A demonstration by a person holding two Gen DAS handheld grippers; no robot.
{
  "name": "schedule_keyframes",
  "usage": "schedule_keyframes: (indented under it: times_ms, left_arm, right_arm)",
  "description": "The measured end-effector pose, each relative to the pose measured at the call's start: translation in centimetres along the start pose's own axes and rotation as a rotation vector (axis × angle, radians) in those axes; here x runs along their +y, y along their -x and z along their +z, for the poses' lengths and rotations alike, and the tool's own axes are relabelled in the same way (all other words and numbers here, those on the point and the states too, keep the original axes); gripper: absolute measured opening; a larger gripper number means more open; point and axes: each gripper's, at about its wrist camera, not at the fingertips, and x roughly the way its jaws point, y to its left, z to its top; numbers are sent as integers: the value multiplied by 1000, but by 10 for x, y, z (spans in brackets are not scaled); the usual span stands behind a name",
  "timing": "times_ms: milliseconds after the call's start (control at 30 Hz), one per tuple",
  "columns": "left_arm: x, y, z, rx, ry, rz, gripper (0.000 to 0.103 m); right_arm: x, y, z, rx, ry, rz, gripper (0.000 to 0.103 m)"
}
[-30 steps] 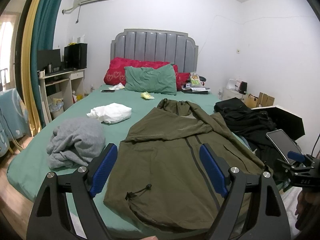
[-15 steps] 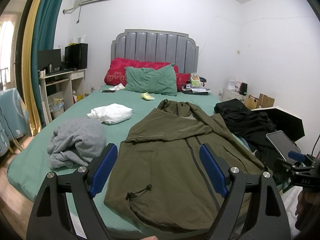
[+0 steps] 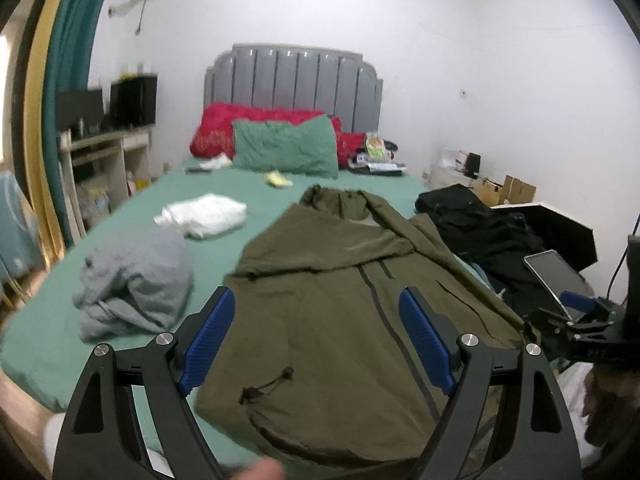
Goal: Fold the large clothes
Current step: 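Grasp the olive jacket's sleeve with the right gripper and lift it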
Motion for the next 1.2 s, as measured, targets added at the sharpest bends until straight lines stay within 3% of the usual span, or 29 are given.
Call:
schedule_keyframes:
  times_ms: [167, 300, 367, 467, 600, 700, 767, 833, 867, 933, 1033, 1133, 1200]
  left_arm:
    - [25, -65, 16, 52, 27, -10, 86]
    - [53, -132, 31, 103, 81, -24, 86]
    - [65, -176, 38, 122, 50, -19, 86]
    - [78, -234, 46, 142, 22, -6, 86]
    - [102, -288, 43, 138, 57, 21, 86]
    - [114, -316, 32, 178, 37, 62, 86]
    - [118, -326, 28, 205, 25, 77, 86]
    - [121, -331, 27, 229, 54, 51, 86]
    - [122, -333, 29, 238, 72, 43, 86]
    - [124, -335, 31, 235, 78, 23, 86]
    - [125, -331, 32, 228, 75, 27, 86]
    - [127, -331, 37, 224, 89, 36, 86]
    - [125, -329, 37, 219, 68, 55, 86]
  right_arm:
    - [-10, -39, 14, 27, 15, -4, 103]
    - [-21, -94, 46, 38, 34, 29, 99]
    - [-31, -137, 63, 75, -11, 68, 82]
    - [-39, -213, 90, 140, -38, 88, 69]
    - [-62, -331, 118, 218, -67, 65, 69]
    - [-92, -410, 124, 321, -215, 81, 69]
    - [-112, -455, 122, 365, -326, 7, 69]
    - [-122, -470, 123, 328, -398, -19, 68]
    - [-122, -473, 127, 294, -382, -33, 42]
    - [-120, -477, 128, 296, -336, -69, 26]
    - [-127, -454, 129, 283, -243, -169, 22]
    - [-150, -439, 117, 333, -178, -262, 22]
    - [-165, -437, 103, 388, -156, -236, 26]
